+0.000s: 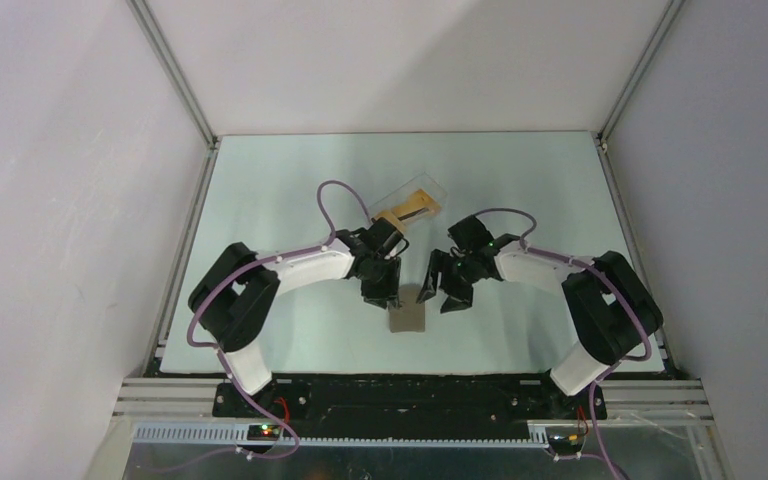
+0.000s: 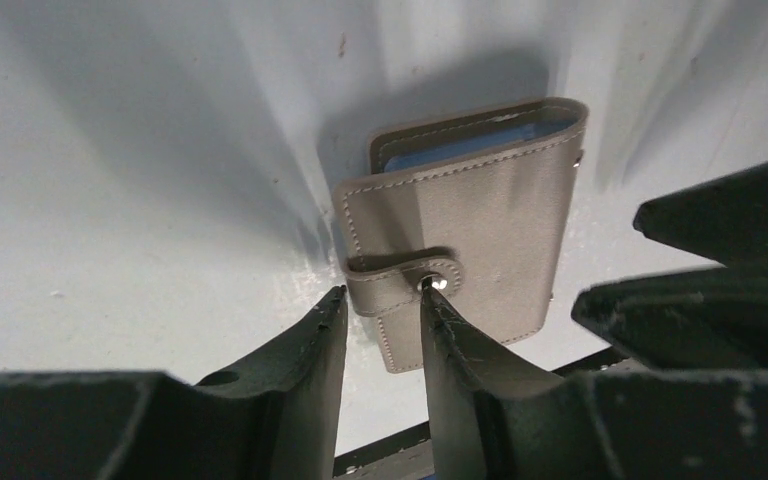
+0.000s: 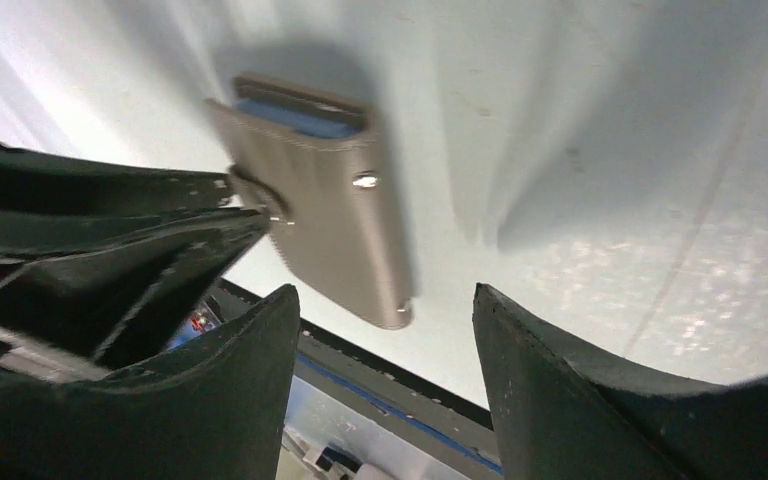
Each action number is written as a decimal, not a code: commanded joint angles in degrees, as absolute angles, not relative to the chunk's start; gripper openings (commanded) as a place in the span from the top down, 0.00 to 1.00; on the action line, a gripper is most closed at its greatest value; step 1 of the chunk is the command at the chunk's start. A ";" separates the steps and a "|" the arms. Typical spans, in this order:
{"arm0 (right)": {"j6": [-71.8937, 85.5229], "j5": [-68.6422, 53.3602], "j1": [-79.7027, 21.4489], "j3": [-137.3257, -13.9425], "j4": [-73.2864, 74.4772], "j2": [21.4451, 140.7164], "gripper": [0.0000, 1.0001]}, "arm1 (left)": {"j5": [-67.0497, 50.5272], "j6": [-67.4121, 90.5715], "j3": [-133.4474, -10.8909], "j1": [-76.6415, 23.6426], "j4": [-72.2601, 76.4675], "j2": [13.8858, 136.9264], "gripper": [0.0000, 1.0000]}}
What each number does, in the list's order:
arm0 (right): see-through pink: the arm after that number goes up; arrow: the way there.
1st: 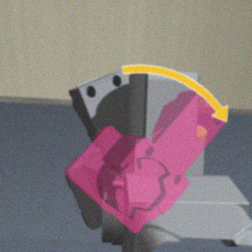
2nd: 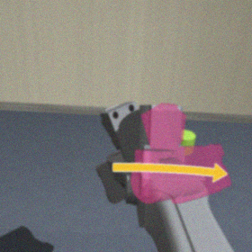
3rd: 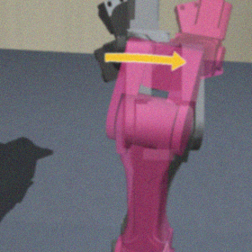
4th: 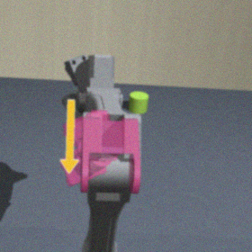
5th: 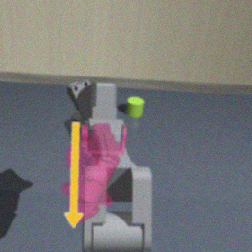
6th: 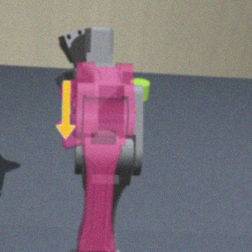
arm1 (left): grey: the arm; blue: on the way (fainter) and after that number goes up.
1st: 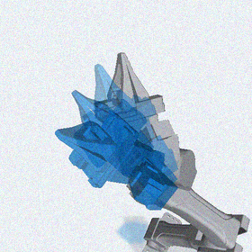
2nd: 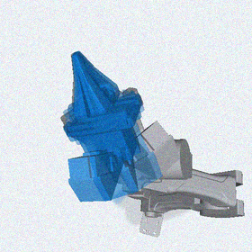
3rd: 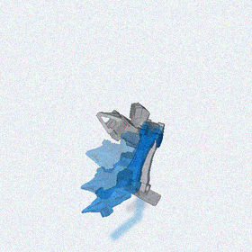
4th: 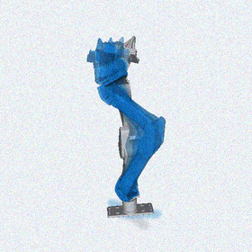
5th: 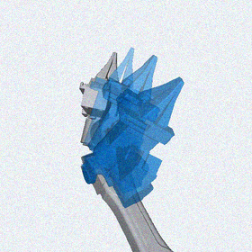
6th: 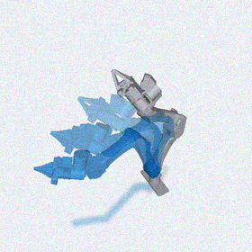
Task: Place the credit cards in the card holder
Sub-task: Close the card holder at the center of the board.
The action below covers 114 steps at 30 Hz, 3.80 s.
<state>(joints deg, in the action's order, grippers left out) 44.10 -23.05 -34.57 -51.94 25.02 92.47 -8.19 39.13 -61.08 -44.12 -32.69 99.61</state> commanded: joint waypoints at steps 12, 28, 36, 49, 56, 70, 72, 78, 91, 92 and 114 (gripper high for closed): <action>49.97 -40.70 -29.47 -42.69 -2.23 104.48 0.33 | -18.25 38.72 -55.52 -38.39 -24.14 95.80 0.58; 48.98 -38.30 -29.65 -42.71 -0.55 105.83 0.34 | -18.45 39.05 -53.89 -38.29 -22.27 94.80 0.49; 48.96 -38.56 -29.79 -42.71 -0.76 106.46 0.35 | -17.54 38.54 -53.17 -38.29 -22.23 94.42 0.52; 47.68 -34.13 -30.65 -44.42 2.60 107.36 0.41 | -18.11 41.70 -52.78 -37.41 -18.90 94.71 0.51; 47.36 -31.27 -32.73 -46.73 2.78 108.89 0.40 | -16.94 41.41 -52.75 -37.41 -18.76 97.66 0.58; 45.54 -30.94 -34.29 -46.32 0.49 100.38 1.00 | -18.92 40.30 -51.17 -36.24 -17.72 90.09 0.63; 43.52 -32.14 -33.87 -46.32 2.57 96.55 1.00 | -18.22 39.73 -50.88 -35.85 -17.76 85.70 0.56; 36.74 -36.86 -30.70 -46.32 7.50 81.99 1.00 | -19.45 39.09 -49.45 -32.69 -17.78 71.07 0.41; 37.57 -60.23 -24.35 -46.32 -1.90 68.93 1.00 | -41.00 44.21 -43.11 -27.29 8.94 55.53 0.21; 37.86 -61.05 -24.41 -46.32 -2.49 67.97 1.00 | -41.73 44.60 -43.01 -27.35 10.74 56.18 0.20; 52.67 -65.02 -24.23 -46.32 -18.45 65.14 1.00 | -50.93 52.43 -44.84 -32.84 21.92 63.95 0.32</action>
